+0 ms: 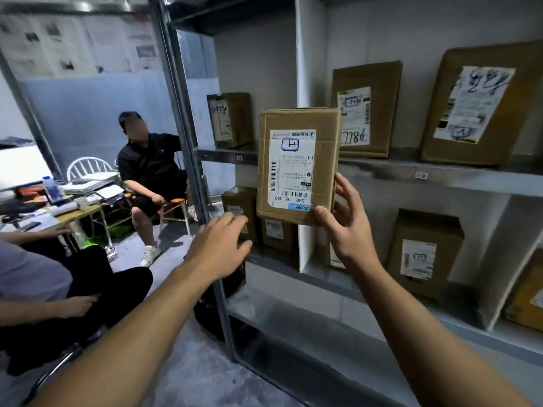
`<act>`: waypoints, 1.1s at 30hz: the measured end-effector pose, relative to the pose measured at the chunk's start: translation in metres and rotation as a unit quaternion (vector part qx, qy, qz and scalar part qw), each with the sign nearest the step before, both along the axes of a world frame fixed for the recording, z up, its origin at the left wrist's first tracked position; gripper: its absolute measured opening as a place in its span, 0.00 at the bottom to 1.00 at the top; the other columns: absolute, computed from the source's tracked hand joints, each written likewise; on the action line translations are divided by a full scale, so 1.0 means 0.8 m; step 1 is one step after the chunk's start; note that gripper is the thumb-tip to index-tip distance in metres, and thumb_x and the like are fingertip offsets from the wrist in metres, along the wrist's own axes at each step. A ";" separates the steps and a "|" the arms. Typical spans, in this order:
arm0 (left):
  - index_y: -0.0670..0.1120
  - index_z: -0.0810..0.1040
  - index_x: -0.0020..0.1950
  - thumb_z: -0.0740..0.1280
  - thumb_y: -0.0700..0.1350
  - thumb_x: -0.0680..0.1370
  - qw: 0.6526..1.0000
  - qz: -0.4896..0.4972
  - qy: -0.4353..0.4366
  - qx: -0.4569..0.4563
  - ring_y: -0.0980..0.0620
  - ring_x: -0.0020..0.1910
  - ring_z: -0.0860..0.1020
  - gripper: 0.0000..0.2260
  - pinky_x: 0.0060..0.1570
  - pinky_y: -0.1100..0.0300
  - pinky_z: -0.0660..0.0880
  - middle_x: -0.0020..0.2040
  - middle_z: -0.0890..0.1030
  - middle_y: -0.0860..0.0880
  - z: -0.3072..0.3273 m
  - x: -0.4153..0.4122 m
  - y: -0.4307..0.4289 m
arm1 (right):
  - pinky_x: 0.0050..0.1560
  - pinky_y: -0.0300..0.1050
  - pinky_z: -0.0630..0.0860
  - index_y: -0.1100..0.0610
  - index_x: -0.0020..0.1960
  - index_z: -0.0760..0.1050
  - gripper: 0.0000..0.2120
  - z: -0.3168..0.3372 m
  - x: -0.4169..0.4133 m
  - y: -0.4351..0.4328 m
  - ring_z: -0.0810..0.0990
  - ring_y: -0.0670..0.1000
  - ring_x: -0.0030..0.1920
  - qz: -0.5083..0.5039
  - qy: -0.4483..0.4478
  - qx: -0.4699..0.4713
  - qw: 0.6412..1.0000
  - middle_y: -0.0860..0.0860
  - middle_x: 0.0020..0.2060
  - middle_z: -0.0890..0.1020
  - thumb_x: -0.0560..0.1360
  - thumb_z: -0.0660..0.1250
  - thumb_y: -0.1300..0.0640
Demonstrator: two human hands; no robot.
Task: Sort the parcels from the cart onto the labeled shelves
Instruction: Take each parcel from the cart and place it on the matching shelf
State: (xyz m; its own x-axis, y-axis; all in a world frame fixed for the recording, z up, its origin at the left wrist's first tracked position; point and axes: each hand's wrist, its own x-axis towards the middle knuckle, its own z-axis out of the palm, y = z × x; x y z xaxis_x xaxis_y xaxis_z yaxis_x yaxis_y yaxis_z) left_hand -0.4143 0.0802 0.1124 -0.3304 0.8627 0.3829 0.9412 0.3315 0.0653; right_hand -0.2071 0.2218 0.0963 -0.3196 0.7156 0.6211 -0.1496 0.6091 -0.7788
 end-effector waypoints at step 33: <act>0.52 0.65 0.74 0.61 0.55 0.80 0.963 -0.238 0.051 0.114 0.50 0.69 0.67 0.22 0.68 0.49 0.66 0.70 0.70 0.52 0.103 -0.394 0.294 | 0.63 0.50 0.76 0.44 0.77 0.62 0.30 0.148 -0.338 0.230 0.75 0.51 0.66 -0.233 -0.050 -0.001 0.971 0.50 0.67 0.75 0.79 0.69 0.52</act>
